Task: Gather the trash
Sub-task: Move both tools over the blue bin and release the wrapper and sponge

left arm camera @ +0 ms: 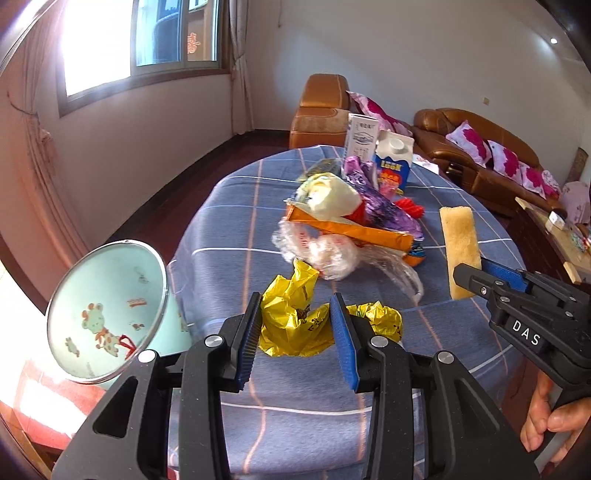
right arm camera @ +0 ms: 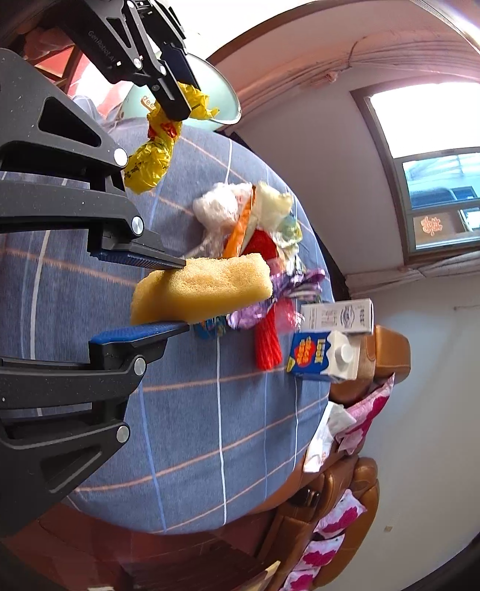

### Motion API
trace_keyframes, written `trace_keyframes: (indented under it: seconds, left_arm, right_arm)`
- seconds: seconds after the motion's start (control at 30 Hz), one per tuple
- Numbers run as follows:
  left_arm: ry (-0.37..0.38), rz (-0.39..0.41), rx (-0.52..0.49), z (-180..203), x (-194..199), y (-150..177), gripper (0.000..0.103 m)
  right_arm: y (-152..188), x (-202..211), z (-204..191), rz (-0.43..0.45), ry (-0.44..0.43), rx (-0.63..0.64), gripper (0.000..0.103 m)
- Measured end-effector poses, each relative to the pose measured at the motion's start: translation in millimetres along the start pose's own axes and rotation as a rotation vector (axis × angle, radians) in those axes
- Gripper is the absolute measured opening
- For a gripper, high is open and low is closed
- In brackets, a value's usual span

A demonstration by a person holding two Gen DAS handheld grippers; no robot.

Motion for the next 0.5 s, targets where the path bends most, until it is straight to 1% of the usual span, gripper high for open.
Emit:
trace_keyframes:
  seconds: [0.5]
  left_arm:
    - [-0.11, 0.037, 0.072, -65.1, 25.2, -2.6, 0.037]
  right_arm:
    - [-9.1, -13.9, -59.4, -0.007, -0.078, 0.075, 0.029]
Point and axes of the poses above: each gripper's, at about its wrist camera, not at the fingertips, and x roughly against the way its jaws point, z to its right, y to its underside, the point moved 8 cm from there along -x, roughly the way its jaws point, and after that the axes turned 1 degree about -y, right-handed, at the moved point
